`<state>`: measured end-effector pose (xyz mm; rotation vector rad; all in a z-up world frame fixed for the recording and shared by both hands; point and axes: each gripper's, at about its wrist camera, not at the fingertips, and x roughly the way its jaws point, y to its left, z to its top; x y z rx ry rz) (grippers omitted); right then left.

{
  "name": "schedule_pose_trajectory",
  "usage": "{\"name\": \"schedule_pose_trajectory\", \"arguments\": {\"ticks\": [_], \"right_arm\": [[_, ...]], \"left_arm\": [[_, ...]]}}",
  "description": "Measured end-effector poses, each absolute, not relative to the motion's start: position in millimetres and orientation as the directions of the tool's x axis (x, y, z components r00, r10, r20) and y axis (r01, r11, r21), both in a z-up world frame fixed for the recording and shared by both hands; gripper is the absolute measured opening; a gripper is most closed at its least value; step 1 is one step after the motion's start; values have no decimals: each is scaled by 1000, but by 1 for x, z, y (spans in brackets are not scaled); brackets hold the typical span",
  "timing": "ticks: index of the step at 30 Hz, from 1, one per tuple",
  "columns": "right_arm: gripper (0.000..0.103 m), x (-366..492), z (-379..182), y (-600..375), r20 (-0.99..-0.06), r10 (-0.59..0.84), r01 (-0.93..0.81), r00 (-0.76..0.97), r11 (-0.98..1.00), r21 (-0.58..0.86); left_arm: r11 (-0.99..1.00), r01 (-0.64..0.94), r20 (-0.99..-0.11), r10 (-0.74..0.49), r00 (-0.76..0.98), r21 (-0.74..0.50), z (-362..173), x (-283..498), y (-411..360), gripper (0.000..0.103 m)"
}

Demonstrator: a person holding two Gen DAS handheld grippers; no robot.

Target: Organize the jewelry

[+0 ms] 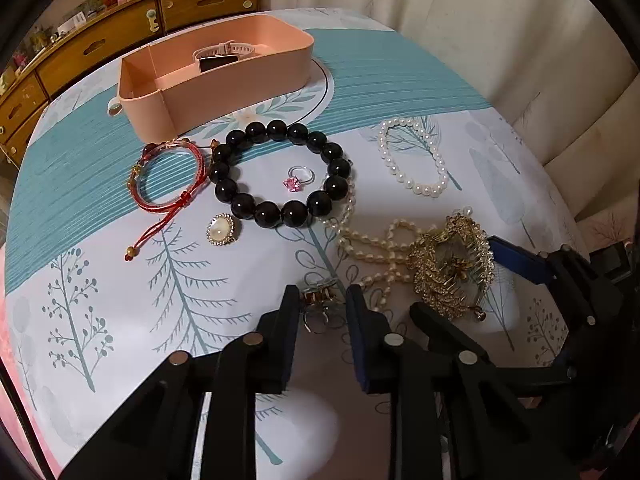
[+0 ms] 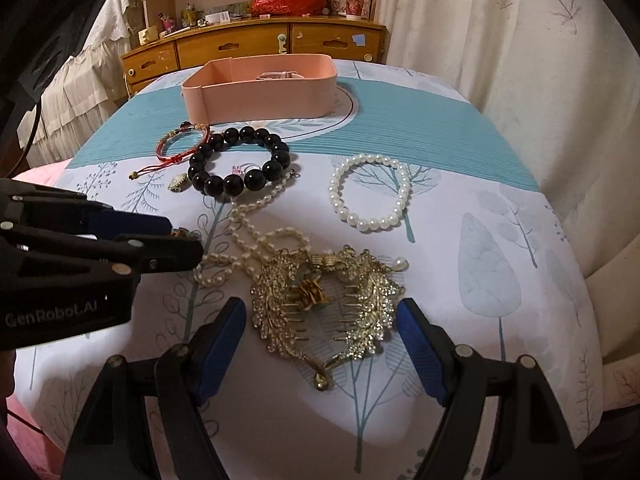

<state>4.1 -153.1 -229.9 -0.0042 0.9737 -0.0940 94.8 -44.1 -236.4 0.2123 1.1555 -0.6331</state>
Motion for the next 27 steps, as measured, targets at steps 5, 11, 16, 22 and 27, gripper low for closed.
{"name": "schedule_pose_trajectory", "arguments": {"ticks": [5, 11, 16, 22, 27], "right_arm": [[72, 8, -228, -153, -834, -71, 71, 547, 997, -38], [72, 11, -228, -152, -854, -63, 70, 517, 997, -31], [72, 8, -224, -155, -864, -34, 84, 502, 996, 10], [72, 7, -208, -158, -861, 21, 99, 509, 992, 82], [72, 19, -191, -155, -845, 55, 67, 532, 992, 106]], "left_arm": [[828, 527, -902, -361, 238, -192, -238, 99, -40, 20], [861, 482, -914, -313, 258, -159, -231, 110, -33, 20], [880, 446, -912, -306, 272, -162, -220, 120, -23, 20], [908, 390, -908, -284, 308, -152, -197, 132, -9, 20], [919, 345, -896, -305, 324, -189, -177, 147, 1, 20]]}}
